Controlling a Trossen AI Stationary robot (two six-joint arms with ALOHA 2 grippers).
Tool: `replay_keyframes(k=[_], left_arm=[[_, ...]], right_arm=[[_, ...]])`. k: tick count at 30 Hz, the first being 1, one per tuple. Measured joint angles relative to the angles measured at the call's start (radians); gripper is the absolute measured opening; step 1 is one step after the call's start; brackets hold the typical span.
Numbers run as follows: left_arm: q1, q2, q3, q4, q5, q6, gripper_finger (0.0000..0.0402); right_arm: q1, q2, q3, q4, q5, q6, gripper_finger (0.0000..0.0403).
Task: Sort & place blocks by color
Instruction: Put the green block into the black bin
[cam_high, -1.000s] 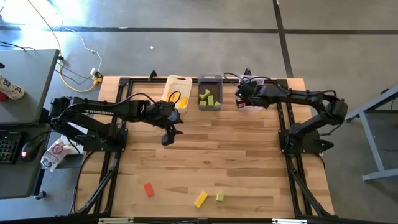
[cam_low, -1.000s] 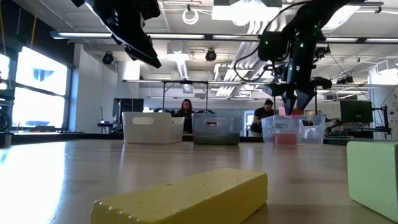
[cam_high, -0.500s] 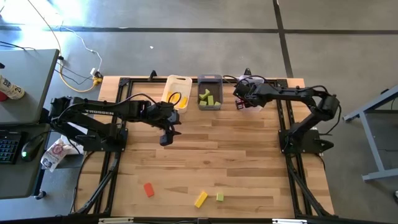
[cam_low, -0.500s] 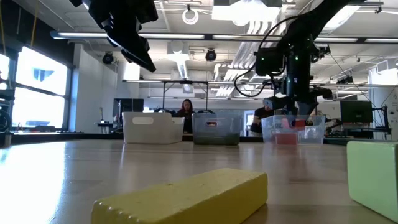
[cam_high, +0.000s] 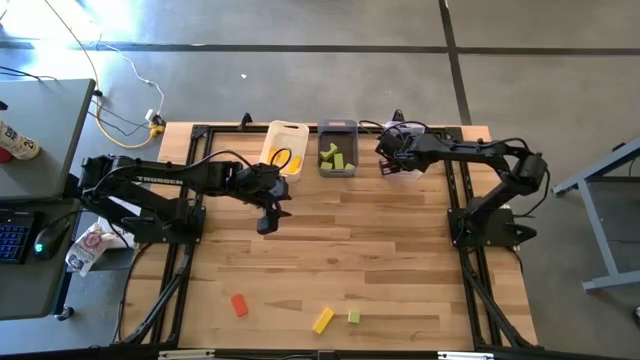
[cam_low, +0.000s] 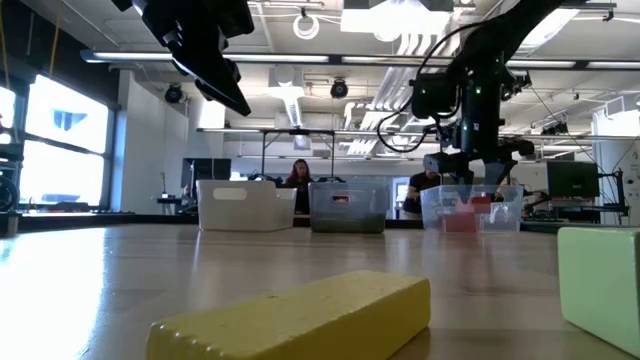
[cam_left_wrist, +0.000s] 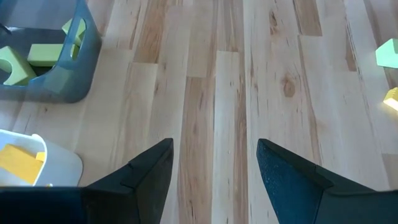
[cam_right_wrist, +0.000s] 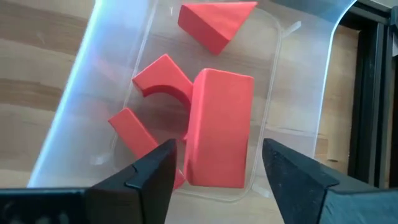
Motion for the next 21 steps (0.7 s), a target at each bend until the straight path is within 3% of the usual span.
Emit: replay_keyframes(k=[9, 21], left_arm=[[0.0, 0.0, 0.0, -0.006, 0.0, -0.001, 0.0218], [0.0, 0.0, 0.0, -0.006, 0.0, -0.013, 0.0218]], right_arm=[[0.054, -0.119, 0.0, 0.017, 0.008, 0.0, 0.0225], [0.305, -0.189, 0.0, 0.105, 0.003, 0.027, 0.0226]])
